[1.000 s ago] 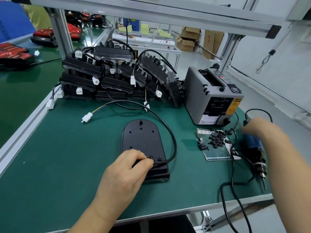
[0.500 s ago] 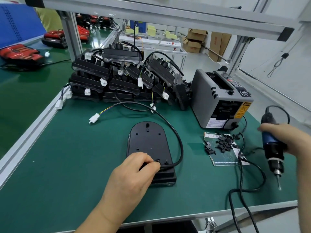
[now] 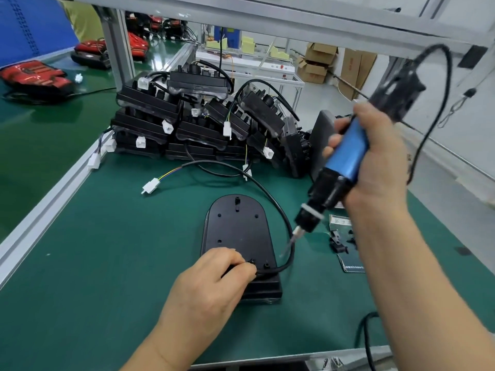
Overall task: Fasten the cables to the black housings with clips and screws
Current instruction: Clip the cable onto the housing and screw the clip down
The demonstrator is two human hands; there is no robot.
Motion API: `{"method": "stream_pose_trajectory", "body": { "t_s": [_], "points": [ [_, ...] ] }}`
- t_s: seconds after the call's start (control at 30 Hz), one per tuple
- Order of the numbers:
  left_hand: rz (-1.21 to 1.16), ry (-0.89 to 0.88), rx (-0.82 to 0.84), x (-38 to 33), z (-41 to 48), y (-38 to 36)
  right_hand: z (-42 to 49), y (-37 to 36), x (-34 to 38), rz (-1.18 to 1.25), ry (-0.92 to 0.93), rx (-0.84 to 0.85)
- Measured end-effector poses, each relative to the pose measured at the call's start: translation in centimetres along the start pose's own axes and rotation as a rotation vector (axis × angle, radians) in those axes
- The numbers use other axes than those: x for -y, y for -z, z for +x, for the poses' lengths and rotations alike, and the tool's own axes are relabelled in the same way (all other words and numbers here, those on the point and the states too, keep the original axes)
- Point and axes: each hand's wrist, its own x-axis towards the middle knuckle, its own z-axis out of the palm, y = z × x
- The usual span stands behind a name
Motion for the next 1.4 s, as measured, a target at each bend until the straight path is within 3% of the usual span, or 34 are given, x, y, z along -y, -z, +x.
{"method": "stream_pose_trajectory", "body": {
  "t_s": [0.27, 1.4],
  "points": [
    [0.018, -0.005, 0.009, 0.1, -0.1, 0.0, -1.3, -3.6, -2.7, -0.038, 0.064, 0.193],
    [0.003, -0.004, -0.02, 0.0, 0.0, -0.2, -2.3, -4.8, -3.3, -0.149, 0.117, 0.309]
  ]
}}
